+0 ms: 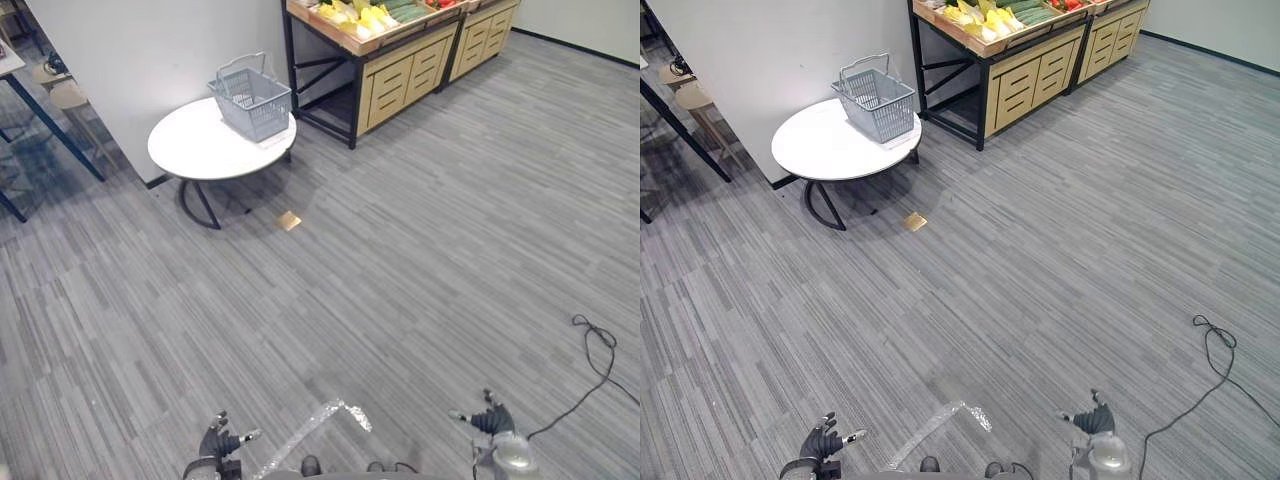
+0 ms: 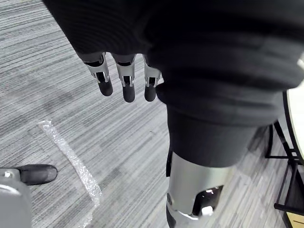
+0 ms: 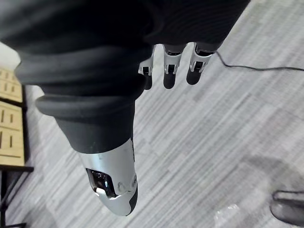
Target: Pick vegetable in the basket
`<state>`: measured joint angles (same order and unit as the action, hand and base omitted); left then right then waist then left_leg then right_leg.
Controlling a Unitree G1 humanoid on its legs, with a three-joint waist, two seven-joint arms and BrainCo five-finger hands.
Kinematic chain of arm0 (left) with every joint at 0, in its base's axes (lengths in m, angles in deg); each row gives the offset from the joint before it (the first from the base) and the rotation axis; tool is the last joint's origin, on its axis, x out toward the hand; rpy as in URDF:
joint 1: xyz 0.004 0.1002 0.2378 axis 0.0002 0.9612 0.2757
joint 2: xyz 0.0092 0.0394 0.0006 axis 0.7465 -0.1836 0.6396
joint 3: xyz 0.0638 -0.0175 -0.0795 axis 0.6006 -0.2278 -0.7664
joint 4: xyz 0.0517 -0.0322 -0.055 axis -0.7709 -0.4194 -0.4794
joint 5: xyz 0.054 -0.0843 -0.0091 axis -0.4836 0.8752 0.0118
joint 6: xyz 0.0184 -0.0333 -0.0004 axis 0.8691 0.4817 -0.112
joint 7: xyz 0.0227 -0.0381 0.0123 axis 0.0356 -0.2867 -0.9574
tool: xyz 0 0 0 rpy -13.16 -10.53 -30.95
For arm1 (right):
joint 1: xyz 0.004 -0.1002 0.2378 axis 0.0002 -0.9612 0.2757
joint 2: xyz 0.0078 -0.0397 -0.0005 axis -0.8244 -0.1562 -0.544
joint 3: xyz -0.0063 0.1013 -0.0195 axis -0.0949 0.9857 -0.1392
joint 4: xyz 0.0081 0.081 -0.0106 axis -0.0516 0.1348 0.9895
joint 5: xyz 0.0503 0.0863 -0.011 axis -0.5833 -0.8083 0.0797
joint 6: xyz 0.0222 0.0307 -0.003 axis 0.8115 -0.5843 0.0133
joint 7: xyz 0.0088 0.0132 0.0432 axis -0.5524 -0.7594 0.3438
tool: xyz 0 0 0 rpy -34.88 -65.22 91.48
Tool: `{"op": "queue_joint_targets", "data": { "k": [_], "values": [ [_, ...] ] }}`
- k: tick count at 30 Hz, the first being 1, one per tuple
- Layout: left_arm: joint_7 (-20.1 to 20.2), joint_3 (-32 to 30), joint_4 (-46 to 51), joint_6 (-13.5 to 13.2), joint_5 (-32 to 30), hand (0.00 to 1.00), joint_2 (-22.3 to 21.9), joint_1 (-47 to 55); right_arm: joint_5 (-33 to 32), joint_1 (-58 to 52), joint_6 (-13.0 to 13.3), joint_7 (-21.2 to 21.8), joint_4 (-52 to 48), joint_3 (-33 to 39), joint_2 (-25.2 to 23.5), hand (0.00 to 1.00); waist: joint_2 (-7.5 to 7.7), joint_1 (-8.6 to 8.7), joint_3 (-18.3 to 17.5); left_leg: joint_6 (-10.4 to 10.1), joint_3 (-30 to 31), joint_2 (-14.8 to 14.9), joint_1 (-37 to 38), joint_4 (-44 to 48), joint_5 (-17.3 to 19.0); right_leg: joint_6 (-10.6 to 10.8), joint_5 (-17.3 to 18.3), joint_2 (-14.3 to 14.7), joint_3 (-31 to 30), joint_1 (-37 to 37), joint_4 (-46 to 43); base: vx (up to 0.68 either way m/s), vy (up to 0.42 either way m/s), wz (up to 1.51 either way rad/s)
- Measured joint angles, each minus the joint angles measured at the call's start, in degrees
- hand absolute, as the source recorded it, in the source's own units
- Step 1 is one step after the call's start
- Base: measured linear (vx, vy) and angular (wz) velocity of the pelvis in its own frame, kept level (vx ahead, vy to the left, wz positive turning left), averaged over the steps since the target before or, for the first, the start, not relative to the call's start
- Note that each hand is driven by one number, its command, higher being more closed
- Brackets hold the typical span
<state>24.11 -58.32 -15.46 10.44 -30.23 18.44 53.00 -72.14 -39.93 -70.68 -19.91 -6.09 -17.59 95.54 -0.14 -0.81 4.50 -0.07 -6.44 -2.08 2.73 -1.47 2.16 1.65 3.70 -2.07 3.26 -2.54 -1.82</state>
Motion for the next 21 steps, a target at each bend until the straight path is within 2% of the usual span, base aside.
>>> {"op": "queue_joint_targets", "data": {
  "k": [7, 12, 16, 17, 20, 21],
  "values": [
    [0.0, 0.0, 3.4, -1.0, 0.1, 0.00, 0.1, 0.4, 0.3, -0.3, 0.2, 0.1, -1.4, -1.1, 0.4, 0.00, -0.50, 0.20, 0.4, 0.0, 0.6, -0.1, 0.0, -0.4, 0.0, 0.0, 0.1, 0.0, 0.8, 0.0, 0.0, -0.01, -0.002, 0.02],
    [-0.1, -0.4, 5.0, -1.0, 1.3, 0.00, 0.0, 1.2, -0.6, -0.6, 0.1, -0.1, -1.4, -1.1, 0.4, 0.00, -0.69, 0.25, 0.5, 0.2, 1.3, -0.2, 0.0, -2.6, -1.4, 0.1, 0.2, 0.0, 1.7, 1.0, 0.0, -0.05, -0.010, 0.08],
    [-0.2, -1.0, 6.5, -1.0, 2.0, 0.00, -0.2, 1.3, -2.2, -0.3, 0.1, -0.2, -1.5, -1.1, -0.1, 0.00, -0.23, 0.04, 1.3, 0.3, 1.5, -0.2, -0.9, -1.8, -1.3, 0.2, 0.2, -0.1, 1.8, 1.6, 0.1, -0.01, -0.003, 0.03],
    [-0.3, -1.3, 7.2, -1.0, 2.2, 0.00, -0.4, 1.4, -2.3, -0.1, 0.1, -0.3, -1.6, -1.1, -0.3, 0.00, -0.08, 0.03, 1.4, 0.4, 1.5, -0.2, -1.4, -1.1, -1.0, 0.2, 0.2, -0.1, 1.8, 1.8, 0.0, 0.04, 0.004, 0.02],
    [-1.0, -2.5, 11.0, -1.0, 3.6, 0.00, -1.0, 1.3, -3.3, 1.5, 0.1, -0.6, -1.6, -1.1, -1.1, 0.00, 0.58, -0.12, 2.8, 0.6, 1.2, 0.1, -5.7, 6.3, 3.1, 0.6, 0.5, -0.2, 1.3, 2.5, -0.2, 0.05, 0.011, -0.03],
    [-1.4, -2.6, 13.3, -1.0, 3.6, 0.00, -1.4, 1.5, -3.4, 1.7, -0.1, -0.7, -3.3, -1.0, -1.3, 0.00, 0.25, -0.20, 3.1, 1.0, 0.8, 0.4, -8.4, 11.0, 6.3, 1.4, 2.2, -0.3, 1.2, 4.0, -2.4, 0.03, 0.021, -0.09]
  ]
}}
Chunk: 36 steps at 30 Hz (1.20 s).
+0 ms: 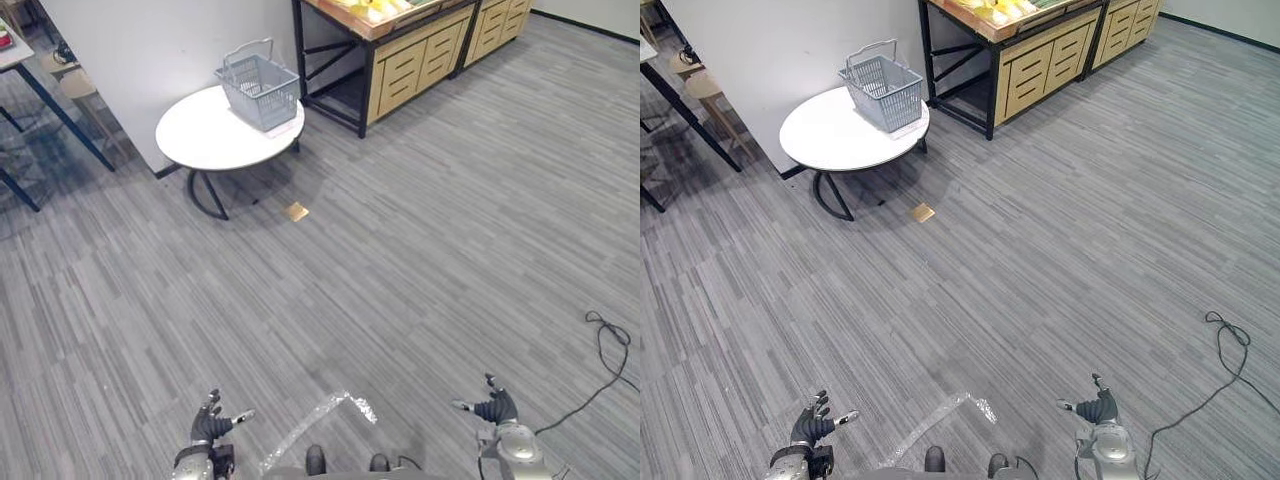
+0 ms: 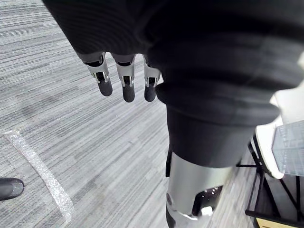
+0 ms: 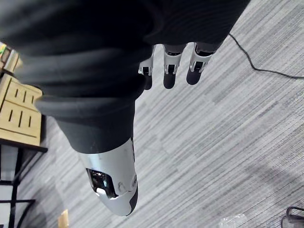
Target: Pick vegetable in the basket
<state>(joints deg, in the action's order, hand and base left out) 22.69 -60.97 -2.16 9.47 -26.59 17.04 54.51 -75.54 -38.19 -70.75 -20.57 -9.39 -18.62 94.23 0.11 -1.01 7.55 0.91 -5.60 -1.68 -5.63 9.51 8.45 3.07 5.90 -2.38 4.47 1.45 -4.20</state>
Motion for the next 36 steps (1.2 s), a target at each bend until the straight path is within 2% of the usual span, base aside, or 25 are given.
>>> {"op": "queue_joint_targets", "data": {
  "k": [3, 5, 7, 9, 11, 12, 13, 14, 15, 16, 17, 18, 19, 20, 21, 22, 24, 25, 26, 29, 31, 33, 34, 35, 36],
  "values": [
    [-0.3, 0.0, 2.8, -0.1, 1.1, 0.00, -0.5, 0.2, -0.5, 0.1, 0.0, -0.6, -2.3, 0.0, -0.1, 0.00, -0.27, 0.05, 0.5, 1.6, -1.1, -0.1, -2.5, 6.6, 6.3, 1.9, 6.0, -1.3, -0.5, 5.1, -12.3, 0.10, 0.076, -0.16],
    [-0.9, 0.2, 3.0, -0.1, 1.1, 0.00, -0.6, -0.2, -0.5, 0.3, -0.3, -0.9, -2.9, -0.3, -0.3, 0.00, -0.71, -0.24, 1.2, 1.9, -1.2, -0.1, -2.0, 7.5, 8.1, 2.6, 6.6, -1.9, -0.5, 10.4, -24.8, 0.11, 0.095, -0.15],
    [-1.4, 0.3, 3.2, -0.1, 1.1, 0.00, -0.1, -0.6, -0.5, -1.6, -0.6, -0.9, -5.2, -1.8, -1.6, 0.00, 0.03, 0.21, 2.4, 2.7, -0.4, -0.5, 2.7, 7.5, 10.1, 1.5, 6.2, -2.6, -0.2, 17.4, -43.1, 0.38, 0.122, 0.09],
    [-1.6, 0.7, 3.3, -0.1, 1.2, 0.00, -0.1, -0.5, -0.5, -3.2, -0.6, -0.9, -7.4, -2.3, -2.3, 0.00, -0.28, 0.24, 2.6, 2.3, 0.7, -0.4, 6.2, 6.6, 11.4, 0.4, 8.8, -2.4, 0.9, 19.8, -45.2, 0.41, 0.062, 0.18],
    [-2.0, 1.1, 3.4, 0.0, 2.1, 0.00, -0.3, -1.9, -0.6, -3.5, -0.6, -0.9, -10.2, -2.4, -2.4, 0.00, -0.23, 0.76, 2.8, 2.1, 2.9, -0.1, 10.0, 3.6, 11.8, 0.2, 10.8, -1.6, 2.8, 24.1, -42.3, 0.46, 0.004, 0.41],
    [-2.3, 1.2, 3.4, 0.0, 2.1, 0.00, -0.6, -2.7, -0.6, -3.6, -0.5, -0.9, -11.2, -2.1, -2.3, 0.00, -0.82, 0.82, 3.1, 2.1, 3.7, 0.5, 11.2, 2.1, 11.8, -0.2, 10.9, -0.8, 3.4, 25.8, -40.9, 0.66, -0.070, 0.60],
    [-2.5, 1.4, 3.3, -0.1, 2.2, 0.00, -1.1, -4.0, -0.6, -3.1, -0.2, -0.9, -11.9, -1.9, -2.1, 0.00, -2.51, 1.76, 3.6, 2.0, 5.7, 2.7, 12.9, 0.1, 11.8, -0.7, 9.3, 1.6, 3.7, 28.6, -34.0, 0.55, -0.086, 0.84],
    [-2.4, 1.7, 3.0, -0.2, 2.1, 0.00, -1.0, -4.9, -0.6, -3.0, -0.2, -0.9, -11.9, -1.9, -1.9, 0.00, -2.93, 2.99, 3.9, 1.6, 7.6, 3.7, 13.6, -0.1, 11.5, -0.1, 5.5, 2.8, 3.2, 29.2, -24.9, 0.57, -0.093, 1.06],
    [-2.5, 2.1, 2.5, -0.2, 2.1, 0.00, -0.6, -5.6, -0.5, -3.4, -0.3, -0.9, -11.8, -1.9, -1.9, 0.00, -2.81, 3.42, 4.0, -0.2, 8.7, 3.1, 15.1, -0.5, 11.1, -1.6, 0.3, 3.1, 2.6, 29.8, -17.8, 0.69, -0.137, 0.96],
    [-2.5, 2.2, 1.7, -0.3, 2.1, 0.00, -0.1, -5.2, -0.5, -4.5, -0.3, -0.9, -11.8, -2.2, -1.8, 0.00, -1.72, 3.35, 3.4, -2.6, 9.6, 3.1, 17.5, 0.9, 12.6, -5.6, -6.7, 3.0, 2.8, 29.8, -14.7, 0.89, -0.199, 0.77],
    [-2.5, 2.0, -0.1, -0.1, 2.0, 0.00, -1.5, -5.5, -0.5, -4.8, -0.8, -0.8, -11.2, -2.4, -0.9, 0.00, -4.11, 3.35, 3.7, -3.7, 10.0, 4.4, 19.1, 4.1, 13.2, -7.4, -9.7, 3.8, 3.9, 29.7, -19.6, 0.91, -0.211, 0.44],
    [-2.5, 2.0, 0.0, -0.1, 2.0, 0.00, -2.1, -5.3, -0.5, -4.4, -1.3, -0.8, -11.2, -2.4, -1.0, 0.00, -5.24, 3.20, 3.6, -5.2, 9.7, 5.4, 17.9, 7.6, 12.0, -9.1, -8.4, 4.1, 5.2, 29.4, -21.1, 0.76, -0.193, 0.38],
    [-2.4, 1.7, 0.1, -0.1, 2.1, 0.00, -2.7, -5.4, -0.5, -4.1, -1.5, -0.8, -11.9, -3.2, -1.7, 0.00, -5.23, 3.17, 3.6, -6.7, 8.6, 5.2, 14.2, 17.1, 6.7, -9.2, -4.3, 3.9, 5.7, 27.1, -21.7, 0.75, -0.205, 0.26],
    [-2.3, 0.2, 0.1, -0.1, 2.1, 0.00, -4.1, -4.9, -0.5, -3.9, -1.6, -0.6, -12.6, -4.8, -2.1, 0.00, -5.18, 2.87, 3.9, -6.2, 6.8, 6.6, 9.4, 30.0, -0.7, -9.6, -2.0, 4.4, 5.7, 22.2, -19.9, 0.75, -0.218, 0.35],
    [-2.3, -0.5, 0.3, -0.1, 2.1, 0.00, -4.6, -4.8, -0.5, -4.0, -1.6, -0.7, -13.2, -5.2, -2.7, 0.00, -5.12, 2.78, 4.2, -6.5, 5.8, 7.9, 7.2, 36.4, -1.3, -9.9, -1.3, 4.9, 5.9, 19.3, -18.5, 0.70, -0.215, 0.30],
    [-2.3, -1.4, 0.4, 0.0, 2.1, 0.00, -5.0, -4.8, -0.7, -4.0, -1.5, -0.8, -14.1, -5.7, -4.1, 0.00, -5.14, 2.09, 4.6, -5.5, 1.5, 12.3, 2.2, 47.9, -0.4, -10.2, -1.0, 6.4, 6.0, 12.7, -14.8, 0.52, -0.153, 0.29],
    [-2.2, -1.4, 1.4, -0.1, 2.1, 0.00, -5.4, -4.8, -1.1, -4.2, -1.4, -1.0, -16.5, -5.7, -5.3, 0.00, -3.59, 0.28, 5.5, -3.4, -4.4, 16.0, -4.9, 55.6, 1.0, -10.4, -0.7, 6.8, 5.8, 3.9, -8.9, 0.58, -0.162, 0.26],
    [-2.2, -1.4, 1.8, -0.1, 2.1, 0.00, -5.8, -4.7, -1.2, -4.1, -1.3, -1.0, -17.8, -5.5, -5.2, 0.00, -2.68, -0.42, 5.3, -2.9, -7.5, 17.0, -10.3, 55.2, 1.9, -9.5, -0.1, 6.7, 5.6, 0.0, -5.3, 0.77, -0.187, 0.14],
    [-2.2, -1.4, 1.8, 0.1, 2.1, 0.00, -5.9, -4.6, -1.7, -3.4, -1.2, -1.2, -18.1, -5.3, -5.0, 0.00, -2.69, -1.61, 5.4, -2.6, -10.5, 17.5, -15.8, 49.4, 2.6, -9.2, 0.5, 6.7, 5.4, -3.3, -2.2, 0.63, -0.131, 0.01],
    [-2.3, -1.5, 1.8, 0.2, 2.0, 0.00, -6.0, -3.5, -2.3, -2.3, -1.5, -1.4, -17.9, -5.3, -4.4, 0.00, -2.48, -3.00, 5.5, -2.9, -12.1, 15.7, -19.6, 33.3, 2.2, -8.6, 2.3, 6.1, 4.6, -6.9, -0.4, 0.39, -0.028, -0.12],
    [-2.4, -1.5, 1.8, 0.3, 2.1, 0.00, -6.5, -1.4, -2.3, -3.0, -1.5, -2.1, -17.8, -5.6, -3.9, 0.00, -2.06, -3.05, 5.6, -5.1, -11.4, 12.4, -19.0, 11.4, -1.7, -6.4, 5.7, 5.1, 4.3, -10.9, -0.1, 0.49, 0.081, -0.10],
    [-2.4, -1.5, 2.0, 0.3, 2.1, 0.00, -6.8, -0.4, -2.2, -3.2, -1.6, -2.2, -17.9, -5.8, -3.8, 0.00, -2.57, -3.23, 4.9, -4.9, -11.9, 11.7, -19.2, 3.5, -5.1, -4.5, 8.8, 4.5, 3.3, -13.3, -0.1, 0.60, 0.230, -0.19],
    [-2.4, -1.5, 2.0, 0.3, 2.1, 0.00, -6.7, -0.2, -2.2, -3.3, -1.7, -2.2, -18.0, -5.8, -3.7, 0.00, -2.49, -3.39, 4.4, -3.2, -12.1, 11.4, -19.0, 3.9, -8.8, -3.2, 10.3, 3.7, 3.0, -14.4, -0.3, 0.69, 0.309, -0.32],
    [-2.4, -1.5, 2.1, 0.3, 2.0, 0.00, -6.7, -0.1, -2.1, -3.6, -1.8, -2.2, -18.0, -5.7, -3.9, 0.00, -1.67, -3.97, 3.4, 0.1, -13.1, 10.3, -19.2, 5.7, -12.0, -1.2, 11.7, 1.7, 2.0, -14.6, -1.8, 0.48, 0.227, -0.23],
    [-2.4, -1.4, 2.3, 0.3, 2.0, 0.00, -6.8, -0.5, -2.1, -3.7, -1.8, -2.2, -18.0, -5.6, -4.0, 0.00, -0.98, -4.37, 3.2, 1.4, -13.3, 9.6, -19.3, 6.7, -12.6, -0.6, 12.0, 0.6, 1.6, -14.1, -3.4, 0.59, 0.290, -0.07]
  ]
}}
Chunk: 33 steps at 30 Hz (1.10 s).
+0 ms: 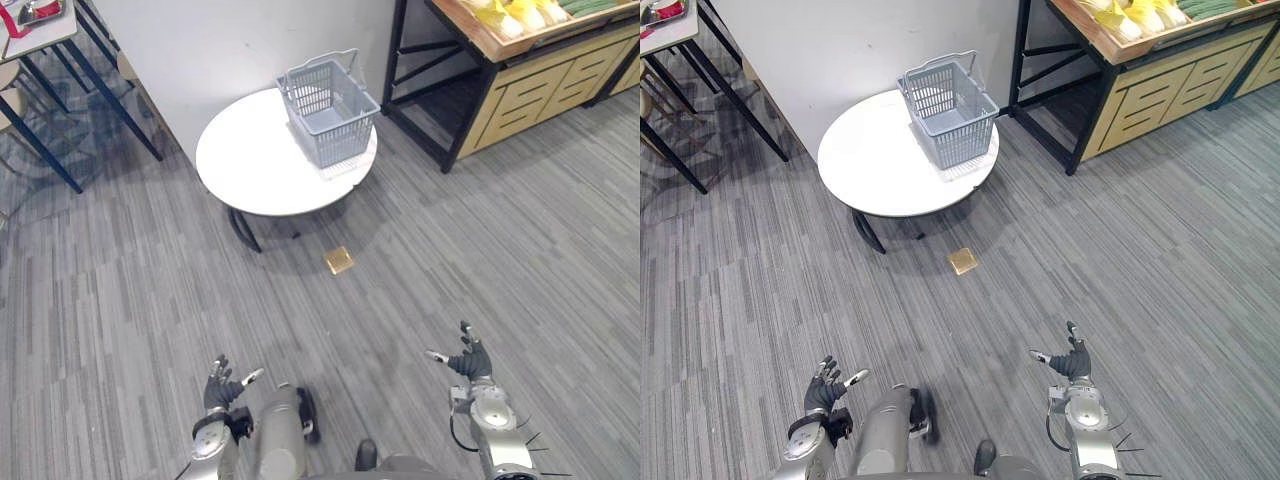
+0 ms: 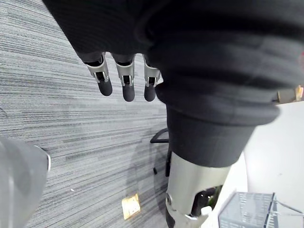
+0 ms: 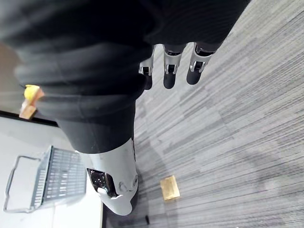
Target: Pick vegetable in the basket
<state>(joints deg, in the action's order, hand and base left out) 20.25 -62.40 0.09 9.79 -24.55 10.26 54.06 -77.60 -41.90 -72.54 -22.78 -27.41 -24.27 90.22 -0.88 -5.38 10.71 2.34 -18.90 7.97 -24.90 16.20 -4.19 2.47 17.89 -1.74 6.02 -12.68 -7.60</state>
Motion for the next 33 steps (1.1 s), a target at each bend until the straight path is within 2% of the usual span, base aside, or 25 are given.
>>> {"op": "queue_joint_targets", "data": {
  "k": [1, 2, 3, 4, 5, 7, 8, 10, 12, 13, 14, 15, 16, 17, 18, 20, 21, 22, 23, 25, 27, 28, 29, 31, 33],
  "values": [
    [0.1, 0.5, 0.1, -0.1, -0.2, 0.00, 0.3, -0.4, 0.0, -0.3, 0.0, 0.0, 0.0, 0.1, -0.7, 0.00, 2.00, -0.14, -0.6, 2.5, -0.2, -2.0, 0.0, 2.7, 2.5, 0.8, 0.4, -2.6, -0.1, 1.2, -5.0, 0.61, 0.277, 0.16],
    [0.1, 1.3, -0.1, 0.0, -0.5, 0.00, 0.6, -0.3, 0.3, -0.9, 0.0, 0.0, 0.0, 0.1, -1.3, 0.00, 3.47, -0.02, -1.1, 2.9, -0.2, -3.6, 1.1, 5.1, 6.2, 1.9, -0.2, -4.6, -0.5, 3.5, -13.9, 0.74, 0.316, 0.28],
    [0.1, 1.8, -0.6, 0.0, -1.0, 0.00, 1.0, -0.2, 0.7, -0.8, 0.0, 0.0, 0.1, 0.0, -1.7, 0.00, 4.28, 0.05, -1.2, 2.7, -0.1, -4.8, 3.2, 6.0, 8.7, 5.7, -2.5, -5.8, -0.9, 6.6, -23.7, 0.88, 0.334, 0.44],
    [0.1, 2.4, -1.6, 0.5, -1.8, 0.00, 2.3, -0.3, 1.3, -0.3, 0.0, 0.1, 0.1, -1.6, -2.0, 0.00, 5.29, 1.19, -1.3, 3.5, 0.5, -7.0, 8.3, 5.0, 12.0, 7.5, -14.2, -8.6, -1.5, 13.1, -41.6, 0.62, 0.234, 0.39],
    [0.0, 2.6, -1.7, 0.7, -1.9, 0.00, 2.8, -0.3, 1.4, 0.1, 0.0, 0.1, 0.0, -2.4, -1.9, 0.00, 5.41, 1.63, -1.3, 3.6, 0.6, -7.5, 10.4, 4.5, 12.8, 6.3, -14.0, -9.2, -1.6, 15.7, -47.4, 0.61, 0.184, 0.36],
    [-0.1, 3.1, -1.7, 0.9, -2.3, 0.00, 3.0, -0.3, 2.4, 1.3, 0.0, 0.0, -1.0, -4.2, -1.8, 0.00, 4.62, 1.71, -1.1, 3.4, 0.8, -7.6, 15.9, 2.7, 14.1, 1.6, -10.5, -9.1, -1.6, 21.7, -55.2, 0.45, 0.097, 0.10],
    [-0.1, 3.1, -1.7, 0.9, -2.3, 0.00, 3.3, -0.7, 3.3, 2.0, 0.1, 0.0, -3.2, -5.9, -1.8, 0.00, 3.91, 1.92, -0.9, 3.4, 0.9, -7.5, 20.2, 0.2, 14.5, 1.1, -8.2, -8.3, -1.0, 25.8, -55.4, 0.53, 0.082, 0.12],
    [-0.1, 3.1, -1.7, 0.9, -2.3, 0.00, 4.0, -1.4, 4.5, 4.3, 0.5, 0.1, -6.4, -8.2, -1.8, 0.00, 2.84, 3.21, -0.2, 3.0, 1.7, -7.2, 25.0, -2.9, 14.8, 0.8, -5.3, -6.9, 1.2, 31.0, -49.0, 0.57, 0.030, 0.23],
    [-0.1, 3.1, -2.1, 0.8, -2.5, 0.00, 4.4, -2.3, 5.8, 6.8, 1.1, 0.1, -9.5, -9.6, -1.6, 0.00, 2.40, 3.88, 0.1, 1.5, 2.3, -6.9, 29.4, -5.2, 15.7, 0.6, -5.8, -5.0, 2.7, 34.7, -34.5, 0.51, -0.043, 0.25],
    [-0.1, 3.1, -3.2, 0.8, -3.1, 0.00, 5.1, -2.5, 6.8, 8.5, 1.7, 0.1, -10.1, -10.4, -1.4, 0.00, 2.50, 4.60, 0.0, 0.1, 3.3, -7.1, 31.2, -5.9, 16.6, 0.8, -9.0, -3.5, 2.2, 34.7, -21.8, 0.41, -0.102, 0.34],
    [0.0, 3.1, -3.8, 0.7, -3.7, 0.00, 5.5, -2.7, 7.4, 9.2, 1.8, 0.1, -10.3, -10.5, -1.3, 0.00, 3.11, 4.69, -0.1, -0.8, 3.9, -7.4, 31.9, -6.0, 17.2, 0.5, -11.8, -2.9, 1.5, 34.1, -15.1, 0.55, -0.155, 0.48],
    [0.0, 3.2, -4.8, 0.7, -4.5, 0.00, 6.2, -2.8, 8.6, 10.0, 1.8, 0.1, -11.0, -10.9, -0.7, 0.00, 5.00, 4.61, -0.4, -2.7, 5.5, -8.6, 33.9, -5.8, 18.5, 0.2, -20.1, -2.7, -0.2, 32.7, -3.7, 0.56, -0.177, 0.48],
    [0.0, 3.3, -5.4, 0.7, -4.6, 0.00, 6.5, -2.6, 9.7, 10.1, 1.8, 0.1, -11.8, -11.3, 0.5, 0.00, 5.91, 4.50, -0.5, -3.8, 7.3, -9.2, 35.2, -5.0, 20.3, -2.6, -29.2, -3.1, -1.7, 31.8, -2.2, 0.52, -0.197, 0.43],
    [0.1, 3.4, -7.4, 0.8, -4.8, 0.00, 5.1, -3.3, 11.7, 11.2, 1.8, 0.0, -11.8, -11.7, 3.4, 0.00, 2.22, 4.18, -0.5, -4.5, 8.7, -6.3, 35.5, -3.9, 21.8, -2.5, -26.9, -0.8, -0.2, 31.6, -4.8, 0.46, -0.179, 0.50],
    [0.1, 3.6, -7.8, 0.5, -5.2, 0.00, 5.2, -2.7, 13.7, 11.7, 1.8, 0.0, -12.9, -12.4, 5.4, 0.00, 0.81, 4.53, -0.7, -4.8, 10.6, -4.8, 34.6, -0.9, 21.7, -3.1, -23.0, -0.2, 1.0, 30.9, -6.0, 0.53, -0.223, 0.48],
    [0.1, 3.4, -8.0, 0.3, -6.1, 0.00, 5.0, -2.4, 16.4, 11.7, 1.8, -0.1, -15.6, -12.3, 7.6, 0.00, -0.82, 5.00, 0.1, -6.1, 13.3, -1.9, 29.8, 12.0, 20.9, -4.1, -20.0, 0.7, 3.8, 27.9, -6.5, 0.47, -0.223, 0.64],
    [0.1, 3.1, -8.0, 0.3, -6.3, 0.00, 4.3, -2.1, 17.6, 11.9, 1.8, -0.1, -17.2, -12.6, 9.5, 0.00, -1.89, 4.30, 0.6, -7.3, 13.7, 1.4, 25.2, 24.7, 19.1, -5.3, -19.0, 2.1, 4.9, 24.0, -4.8, 0.43, -0.225, 0.40],
    [0.1, 3.0, -8.1, 0.3, -6.4, 0.00, 4.1, -1.1, 18.6, 12.6, 1.9, -0.6, -18.6, -13.7, 9.9, 0.00, -2.03, 3.39, 0.8, -6.4, 12.8, 3.6, 22.3, 31.8, 19.8, -6.1, -17.4, 3.0, 5.1, 20.4, -3.1, 0.42, -0.202, 0.11],
    [0.2, 3.1, -8.5, 0.3, -6.5, 0.00, 4.1, -0.8, 19.2, 13.3, 2.1, -1.1, -18.9, -14.1, 10.3, 0.00, -1.79, 2.95, 0.9, -5.9, 12.1, 3.9, 21.0, 32.5, 20.1, -6.6, -17.1, 3.1, 5.1, 19.0, -2.5, 0.30, -0.121, -0.04],
    [0.4, 4.0, -9.8, 0.4, -6.5, 0.00, 4.1, -0.1, 20.5, 16.6, 2.9, -1.3, -19.3, -16.1, 11.9, 0.00, -0.90, 2.78, 0.7, -5.2, 11.1, 2.7, 16.5, 25.0, 20.4, -7.2, -16.5, 2.5, 4.2, 16.6, -0.1, 0.24, -0.090, -0.18],
    [0.6, 4.2, -10.5, 0.4, -6.6, 0.00, 4.2, 0.2, 21.4, 18.2, 3.5, -1.3, -18.6, -17.7, 13.8, 0.00, -1.31, 2.41, 0.7, -5.1, 11.0, 1.7, 14.7, 16.7, 20.0, -6.4, -16.8, 2.4, 3.8, 15.6, 0.9, 0.18, -0.015, -0.21],
    [0.8, 4.2, -11.2, 0.4, -6.6, 0.00, 4.2, 0.2, 21.7, 18.8, 3.6, -1.2, -17.8, -18.6, 15.6, 0.00, -1.89, 1.92, 0.6, -5.7, 11.1, 0.8, 14.7, 9.4, 18.5, -5.4, -16.7, 2.4, 3.4, 15.4, 0.7, 0.29, 0.065, -0.19],
    [1.3, 4.4, -11.5, 0.4, -6.6, 0.00, 4.1, 0.1, 22.0, 18.9, 3.6, -1.1, -16.9, -19.2, 17.5, 0.00, -2.83, 1.59, 0.5, -5.7, 11.1, 0.5, 15.4, 3.2, 13.3, -4.6, -16.3, 2.8, 3.1, 15.2, 0.7, 0.27, 0.094, -0.17],
    [1.4, 4.7, -12.8, 0.3, -6.6, 0.00, 4.2, -0.2, 22.9, 20.2, 3.6, -1.0, -14.4, -20.6, 19.2, 0.00, -3.76, 1.44, 0.8, -5.7, 10.9, -0.1, 17.1, -1.3, 6.8, -3.1, -15.5, 3.1, 2.4, 14.4, 0.6, 0.22, 0.135, -0.12],
    [1.5, 4.9, -13.7, 0.3, -6.6, 0.00, 4.3, 0.0, 23.8, 22.4, 3.9, -0.9, -12.3, -22.9, 20.3, 0.00, -3.24, 1.47, 0.7, -5.4, 10.5, -1.5, 18.9, -4.8, 6.2, -2.1, -15.2, 1.8, 1.6, 14.4, 0.8, 0.14, 0.109, -0.11]
  ]
}}
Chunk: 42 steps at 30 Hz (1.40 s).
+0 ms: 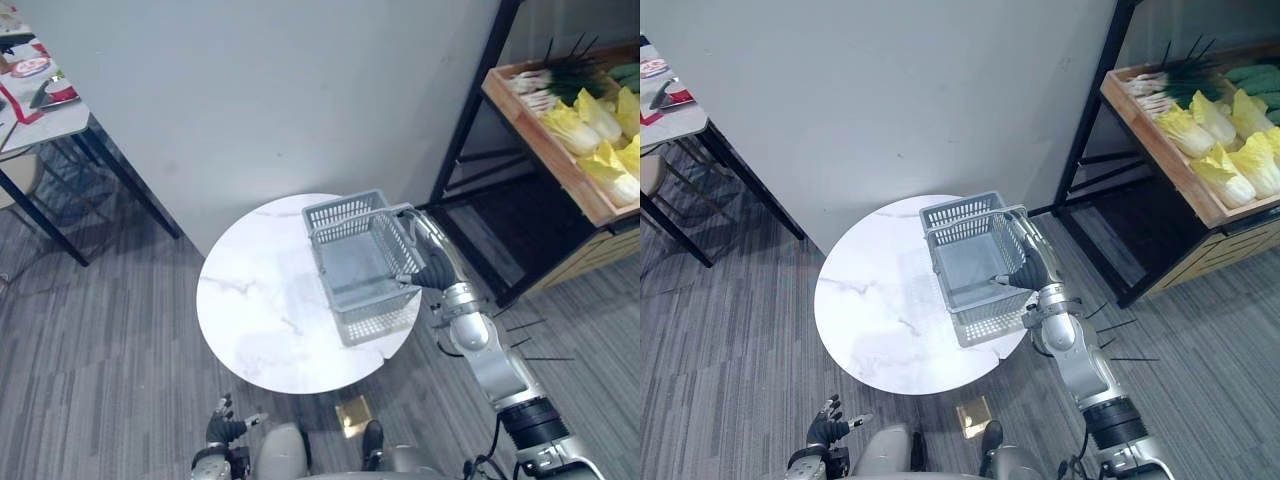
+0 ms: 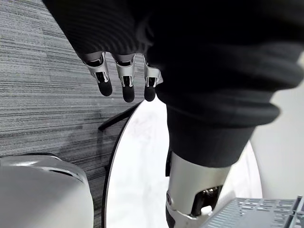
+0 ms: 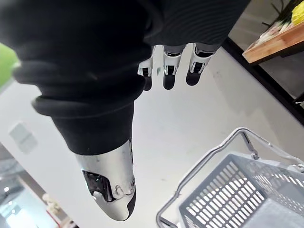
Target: Pick vegetable in the basket
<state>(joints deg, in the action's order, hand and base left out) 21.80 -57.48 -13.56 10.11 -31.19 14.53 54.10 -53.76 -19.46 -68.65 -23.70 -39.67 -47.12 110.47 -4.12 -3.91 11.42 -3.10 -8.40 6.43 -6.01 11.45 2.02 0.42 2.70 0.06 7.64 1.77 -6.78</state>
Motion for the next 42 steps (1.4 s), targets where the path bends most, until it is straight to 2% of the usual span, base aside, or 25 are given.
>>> {"op": "queue_joint_targets", "data": {
  "k": [2, 6, 11, 12, 16, 18, 20, 22, 23, 26, 28, 37, 42],
  "values": [
    [-0.1, 0.5, -0.5, 0.0, 0.0, 0.00, 0.5, 0.1, 1.4, 4.2, 0.4, 0.0, 3.3, -3.2, 1.1, 0.00, -0.05, -0.06, 0.0, 1.0, -0.8, -1.5, 1.1, -2.9, -0.7, 0.6, 0.3, -1.3, -0.7, 0.3, 0.2, 0.08, 0.108, -0.05],
    [-0.2, 2.3, -0.8, -0.4, 0.0, 0.00, 1.9, 0.0, 4.1, 12.6, 0.7, -0.2, 9.6, -8.4, 1.8, 0.00, -0.06, -0.26, 0.0, 1.6, -0.9, -3.1, 0.8, -6.9, -2.4, 1.7, -0.4, -2.2, -1.0, 1.8, 1.8, 0.04, 0.067, -0.02],
    [-0.5, 3.6, -0.9, -1.0, 0.1, 0.00, 2.3, -0.8, 5.5, 20.6, 0.4, -0.3, 18.7, -10.9, 4.3, 0.00, -0.35, -0.90, 0.6, 2.4, 0.5, -4.1, -1.0, -10.7, -5.0, 1.9, -1.3, -2.4, 0.4, 4.1, 3.0, 0.02, 0.024, 0.14],
    [-0.5, 3.8, -0.9, -1.2, 0.2, 0.00, 2.3, -1.5, 5.5, 22.7, 0.3, -0.3, 20.2, -11.6, 5.7, 0.00, -0.62, -1.70, 1.1, 2.5, 0.6, -4.3, -1.3, -11.4, -5.5, 1.8, -1.4, -2.4, 0.5, 4.7, 3.0, 0.00, 0.017, 0.10],
    [-1.3, 3.8, -0.8, -2.1, 0.7, 0.00, 2.3, -2.4, 5.5, 31.0, 0.2, -0.7, 26.0, -12.4, 8.0, 0.00, -1.95, -1.83, 3.2, 2.8, 2.1, -4.5, -2.9, -12.7, -6.9, 1.6, -1.5, -2.7, 1.9, 6.2, 3.0, -0.02, 0.008, 0.19],
    [-1.6, 3.8, -0.8, -2.2, 1.0, 0.00, 2.5, -2.5, 5.5, 34.4, 0.1, -1.4, 28.5, -13.8, 9.5, 0.00, -2.58, -2.19, 4.3, 2.9, 3.1, -4.6, -3.3, -13.6, -7.7, 1.6, -1.5, -2.7, 2.9, 6.6, 3.0, -0.01, 0.001, 0.21],
    [-1.6, 3.8, -0.8, -2.7, 2.0, 0.00, 2.5, -2.6, 5.5, 37.5, -0.2, -1.5, 32.2, -14.3, 10.9, 0.00, -3.09, -3.25, 5.2, 2.6, 3.8, -4.5, -4.2, -13.7, -8.1, 1.6, -1.5, -2.7, 3.5, 7.3, 3.0, -0.01, -0.002, 0.14],
    [-1.7, 3.8, -0.8, -3.1, 2.3, 0.00, 2.5, -2.6, 5.5, 40.1, -0.6, -1.6, 34.9, -14.4, 11.0, 0.00, -3.67, -3.31, 5.8, 2.7, 4.8, -4.6, -5.1, -14.2, -8.8, 1.6, -1.5, -2.5, 4.5, 7.9, 2.9, 0.00, -0.019, 0.22],
    [-1.7, 3.8, -0.8, -3.3, 2.4, 0.00, 2.5, -2.8, 5.5, 41.4, -1.0, -1.6, 36.2, -14.4, 11.2, 1.00, -3.98, -3.38, 6.2, 2.6, 5.5, -4.6, -5.5, -15.1, -9.5, 1.6, -1.5, -2.3, 5.1, 8.5, 2.9, -0.01, -0.037, 0.25],
    [-1.7, 3.8, -0.8, -3.3, 3.3, 0.00, 2.5, -4.1, 5.4, 43.7, -1.5, -1.7, 39.1, -14.4, 12.4, 1.00, -4.79, -4.04, 7.4, 2.5, 6.9, -4.7, -6.4, -15.7, -10.2, 1.4, -1.4, -2.2, 6.4, 9.1, 2.8, -0.01, -0.023, 0.21],
    [-1.7, 3.8, -0.7, -3.4, 3.4, 0.00, 2.5, -4.9, 5.4, 43.7, -1.9, -1.6, 39.7, -14.5, 12.9, 1.00, -4.81, -4.87, 7.4, 2.4, 7.1, -4.6, -7.4, -15.7, -10.4, 1.1, -1.2, -2.1, 6.6, 10.1, 2.5, 0.01, -0.024, 0.09],
    [-1.6, 4.5, 0.2, -3.4, 4.4, 0.00, 2.5, -5.0, 3.3, 42.6, -1.8, -1.2, 39.8, -15.4, 13.1, 1.00, -5.01, -4.69, 7.5, 2.2, 9.2, -4.7, -7.1, -16.6, -11.2, -0.3, 0.6, -2.2, 7.4, 10.7, -0.1, 0.01, -0.024, 0.09],
    [-1.5, 4.5, 0.2, -3.2, 4.4, 0.00, 2.5, -5.2, 2.1, 35.2, -1.8, -1.3, 32.9, -9.5, 14.3, 1.00, -4.92, -4.36, 7.5, 2.0, 9.4, -4.6, -6.3, -16.8, -11.3, -0.1, 1.0, -2.2, 7.5, 10.3, -0.8, 0.00, -0.005, 0.01]
  ]
}}
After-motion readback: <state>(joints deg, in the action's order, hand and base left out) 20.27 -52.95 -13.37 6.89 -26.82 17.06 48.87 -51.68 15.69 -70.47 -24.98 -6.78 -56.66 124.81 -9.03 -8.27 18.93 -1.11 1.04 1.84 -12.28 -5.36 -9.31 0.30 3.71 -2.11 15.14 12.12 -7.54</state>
